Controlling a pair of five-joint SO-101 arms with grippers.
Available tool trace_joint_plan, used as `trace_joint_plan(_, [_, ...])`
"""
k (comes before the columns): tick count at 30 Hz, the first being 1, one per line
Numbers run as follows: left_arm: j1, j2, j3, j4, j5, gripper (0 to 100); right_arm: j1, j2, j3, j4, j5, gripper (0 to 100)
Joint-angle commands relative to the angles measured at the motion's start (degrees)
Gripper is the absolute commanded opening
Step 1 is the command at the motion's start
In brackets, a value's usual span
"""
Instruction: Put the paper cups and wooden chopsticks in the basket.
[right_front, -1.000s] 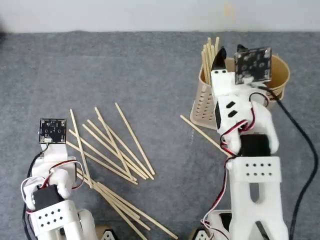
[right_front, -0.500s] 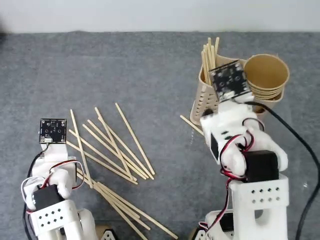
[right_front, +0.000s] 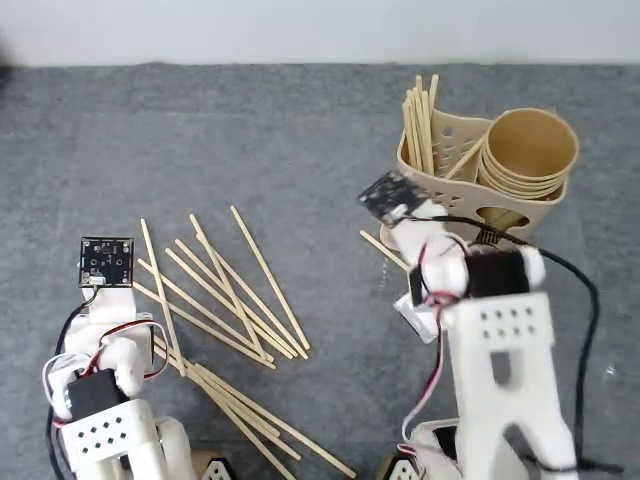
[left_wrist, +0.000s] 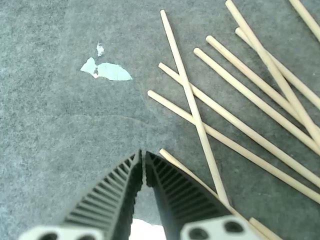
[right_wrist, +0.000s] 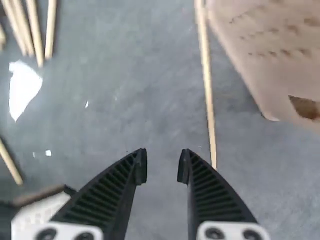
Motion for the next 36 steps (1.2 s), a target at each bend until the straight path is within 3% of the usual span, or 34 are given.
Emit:
trace_joint_plan(1, [0.0, -0.8, -0.4, -1.3, 0.5, 1, -0.3, 5.3, -3.2, 0.4, 6.6, 11.6])
trace_joint_plan(7, [0.0, -0.8, -0.4, -1.3, 0.5, 1, 0.7, 14.0, -2.8, -5.5, 14.7, 11.6])
trace_joint_plan(12, [0.0, -0.8, -0.4, -1.3, 0.5, 1, 1.3, 20.0, 4.5, -19.9, 20.6, 11.6])
trace_joint_plan(26, [0.0, -0.8, -0.4, -1.3, 0.4, 1, 5.0, 34.9, 6.7, -40.3, 21.1, 11.2])
trace_joint_plan(36, [0.0, -0.8, -0.4, -1.3, 0.4, 1, 5.1, 35.8, 6.6, -41.7, 23.3, 11.2])
